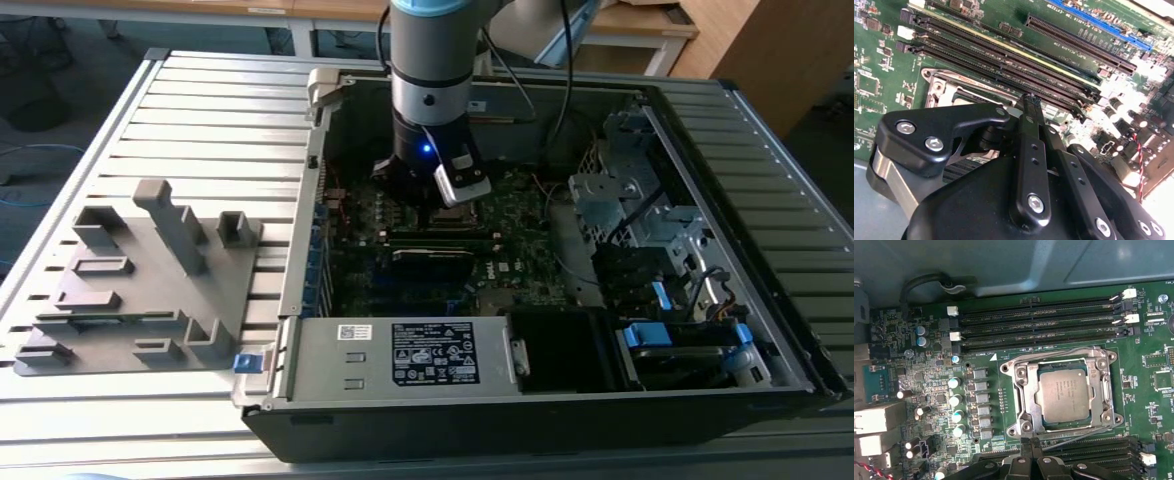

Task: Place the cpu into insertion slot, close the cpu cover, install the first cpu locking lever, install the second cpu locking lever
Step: 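Install the second cpu locking lever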

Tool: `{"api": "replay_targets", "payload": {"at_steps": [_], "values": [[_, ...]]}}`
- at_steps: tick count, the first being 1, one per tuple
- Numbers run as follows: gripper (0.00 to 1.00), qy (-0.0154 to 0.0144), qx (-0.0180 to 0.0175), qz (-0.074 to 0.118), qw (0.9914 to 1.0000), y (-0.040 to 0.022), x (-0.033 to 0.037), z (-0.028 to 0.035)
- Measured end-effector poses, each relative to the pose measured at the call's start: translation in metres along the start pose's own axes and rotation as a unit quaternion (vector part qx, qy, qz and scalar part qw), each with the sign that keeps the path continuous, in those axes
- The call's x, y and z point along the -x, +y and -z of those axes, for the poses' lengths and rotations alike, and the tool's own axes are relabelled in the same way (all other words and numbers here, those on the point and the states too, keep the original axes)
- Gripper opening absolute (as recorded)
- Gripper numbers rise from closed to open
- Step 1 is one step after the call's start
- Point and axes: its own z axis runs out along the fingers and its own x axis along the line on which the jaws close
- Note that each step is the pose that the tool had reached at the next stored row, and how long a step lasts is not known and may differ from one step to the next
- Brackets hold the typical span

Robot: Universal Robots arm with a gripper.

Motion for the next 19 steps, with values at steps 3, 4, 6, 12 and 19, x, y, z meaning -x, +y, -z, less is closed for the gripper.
{"api": "replay_targets", "payload": {"at_steps": [3, 4, 6, 12, 19], "values": [[0.11, 0.0, 0.0, 0.0, 1.0, -0.0001, 0.0001, 0.0001], [0.11, 0.0, 0.0, 0.0, 1.0, -0.0001, 0.0001, 0.0001], [0.11, 0.0001, 0.0001, 0.0, 1.0, -0.0007, 0.0002, 0.0002], [0.11, 0.0018, 0.0137, -0.001, 0.9999, -0.0033, 0.0003, 0.0001], [0.11, 0.0045, 0.0358, -0.001, 0.99935, -0.0055, 0.0005, 0.0001]]}}
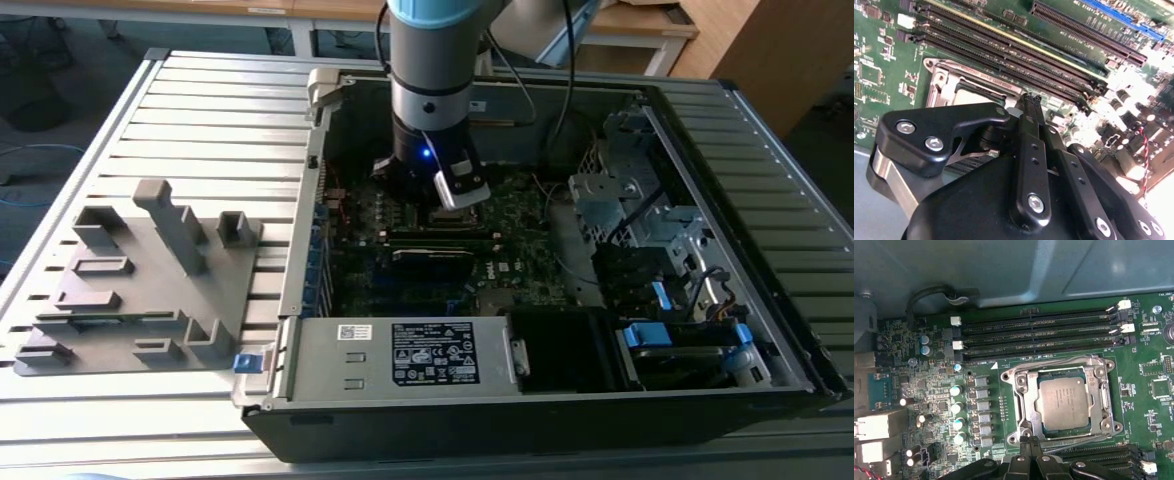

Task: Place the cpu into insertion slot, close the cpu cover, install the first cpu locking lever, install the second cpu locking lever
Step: 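Install the second cpu locking lever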

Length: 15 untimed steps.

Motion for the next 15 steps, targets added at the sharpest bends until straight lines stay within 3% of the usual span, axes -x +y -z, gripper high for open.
{"api": "replay_targets", "payload": {"at_steps": [15], "values": [[0.11, -0.0025, 0.0007, 0.0, 1.0, -0.0125, -0.0001, 0.0009]]}}
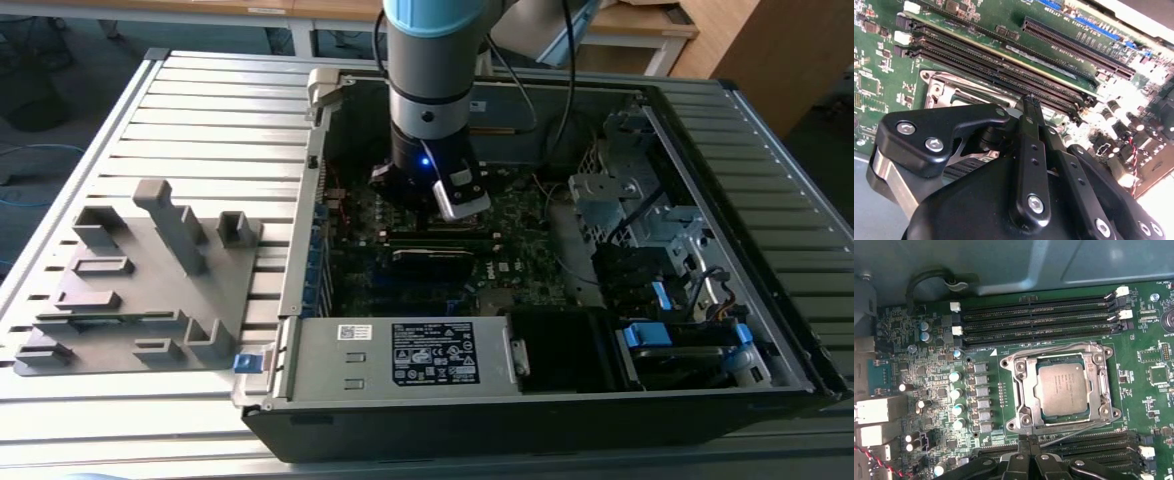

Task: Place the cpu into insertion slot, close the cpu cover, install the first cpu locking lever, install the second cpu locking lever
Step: 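Install the second cpu locking lever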

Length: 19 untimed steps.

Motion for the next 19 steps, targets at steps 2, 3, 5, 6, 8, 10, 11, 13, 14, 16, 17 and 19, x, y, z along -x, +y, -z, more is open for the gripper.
{"api": "replay_targets", "payload": {"at_steps": [2, 3, 5, 6, 8, 10, 11, 13, 14, 16, 17, 19], "values": [[0.11, -0.0003, 0.0001, 0.0, 1.0, -0.0005, -0.0003, 0.0001], [0.11, -0.0003, 0.0001, 0.0, 1.0, -0.0005, -0.0003, 0.0], [0.11, -0.0004, 0.0004, 0.0, 1.0, -0.0006, -0.0004, -0.0005], [0.11, -0.0003, 0.0009, 0.0, 1.0, -0.0006, -0.0005, -0.0009], [0.11, 0.0, 0.0019, 0.003, 0.99999, -0.0006, -0.0006, -0.0014], [0.11, 0.0004, 0.002, 0.008, 0.99996, -0.0007, -0.0006, -0.0017], [0.11, 0.0006, 0.0022, 0.011, 0.99994, -0.0007, -0.0007, -0.0018], [0.11, 0.0011, 0.0036, 0.016, 0.99987, -0.0007, -0.0009, -0.002], [0.11, 0.0013, 0.0046, 0.018, 0.99984, -0.0008, -0.0012, -0.002], [0.11, 0.0016, 0.005, 0.021, 0.99976, -0.0007, -0.0015, -0.0021], [0.11, 0.0017, 0.0051, 0.023, 0.99972, -0.0007, -0.0015, -0.0021], [0.11, 0.0019, 0.0052, 0.026, 0.99965, -0.0008, -0.0016, -0.002]]}}
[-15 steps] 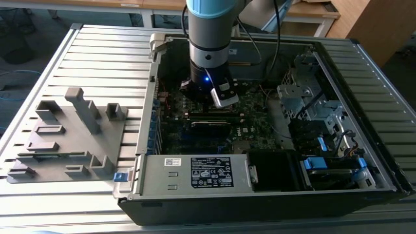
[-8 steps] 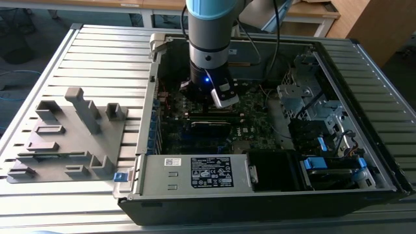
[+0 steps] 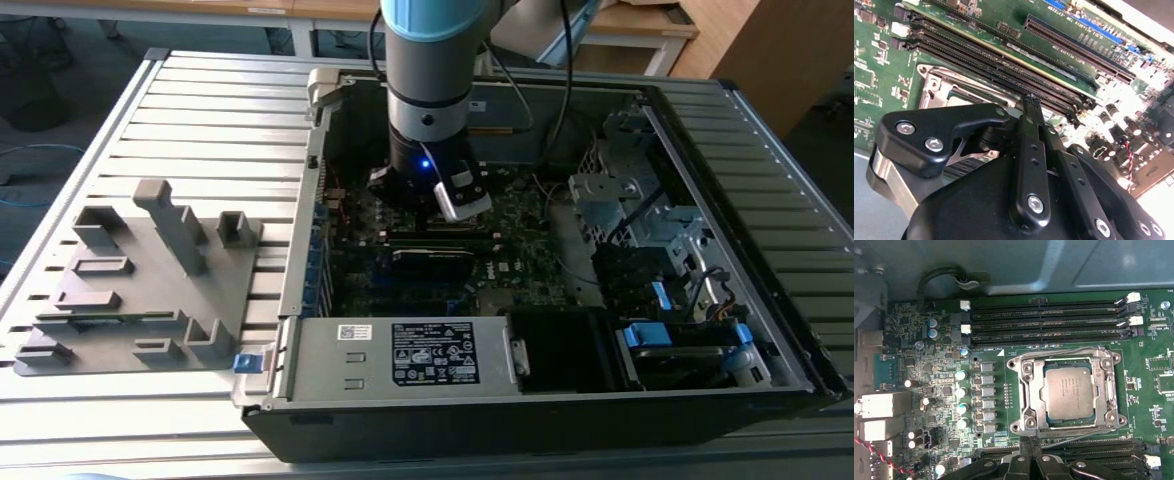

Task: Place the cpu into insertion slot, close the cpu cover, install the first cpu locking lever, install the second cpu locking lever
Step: 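Install the second cpu locking lever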

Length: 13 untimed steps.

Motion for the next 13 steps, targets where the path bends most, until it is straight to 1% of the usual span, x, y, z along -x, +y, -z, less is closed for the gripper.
{"api": "replay_targets", "payload": {"at_steps": [2, 4, 7, 8, 10, 13], "values": [[0.11, 0.0003, 0.0005, 0.001, 1.0, -0.0001, 0.0, 0.0001], [0.11, 0.0008, 0.009, 0.001, 0.99996, -0.0001, 0.0, 0.0], [0.11, 0.0018, 0.0235, 0.0, 0.99972, -0.0003, 0.0, -0.0001], [0.11, 0.002, 0.0265, 0.0, 0.99965, -0.0003, -0.0001, -0.0002], [0.11, 0.0022, 0.0301, 0.0, 0.99955, -0.0004, -0.0005, -0.0006], [0.11, 0.0025, 0.0344, 0.0, 0.99941, -0.0009, -0.0014, -0.0011]]}}
